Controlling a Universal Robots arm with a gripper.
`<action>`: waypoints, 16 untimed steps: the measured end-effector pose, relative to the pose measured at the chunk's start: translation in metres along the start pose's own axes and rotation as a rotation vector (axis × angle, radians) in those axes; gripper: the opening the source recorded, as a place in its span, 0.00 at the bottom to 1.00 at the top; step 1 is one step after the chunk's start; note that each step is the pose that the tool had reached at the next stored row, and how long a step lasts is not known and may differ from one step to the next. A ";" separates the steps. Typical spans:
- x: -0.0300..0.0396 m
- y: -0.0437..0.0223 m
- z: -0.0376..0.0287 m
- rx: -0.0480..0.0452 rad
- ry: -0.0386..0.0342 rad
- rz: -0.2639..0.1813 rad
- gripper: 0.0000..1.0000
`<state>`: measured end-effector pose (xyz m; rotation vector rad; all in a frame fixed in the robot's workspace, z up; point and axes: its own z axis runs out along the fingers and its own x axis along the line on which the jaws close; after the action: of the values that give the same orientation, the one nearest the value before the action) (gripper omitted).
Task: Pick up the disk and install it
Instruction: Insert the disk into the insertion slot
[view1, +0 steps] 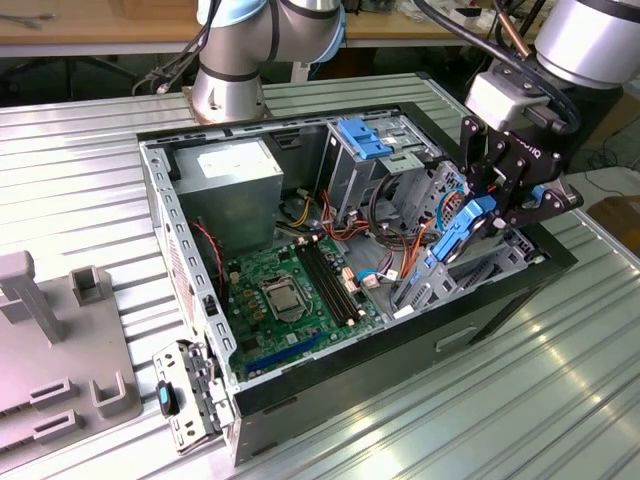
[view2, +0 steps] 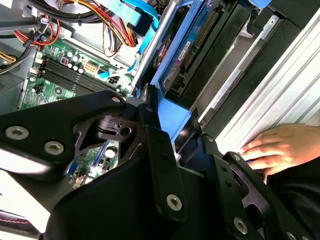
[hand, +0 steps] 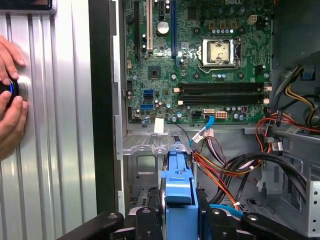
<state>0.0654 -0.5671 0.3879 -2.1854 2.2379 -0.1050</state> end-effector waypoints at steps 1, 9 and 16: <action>0.0000 0.0000 0.0001 0.0001 -0.0002 0.000 0.37; 0.0003 0.0000 0.0003 0.0000 -0.0001 0.000 0.37; 0.0005 0.0000 0.0006 0.0001 0.0000 0.000 0.37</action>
<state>0.0654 -0.5676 0.3873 -2.1853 2.2378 -0.1051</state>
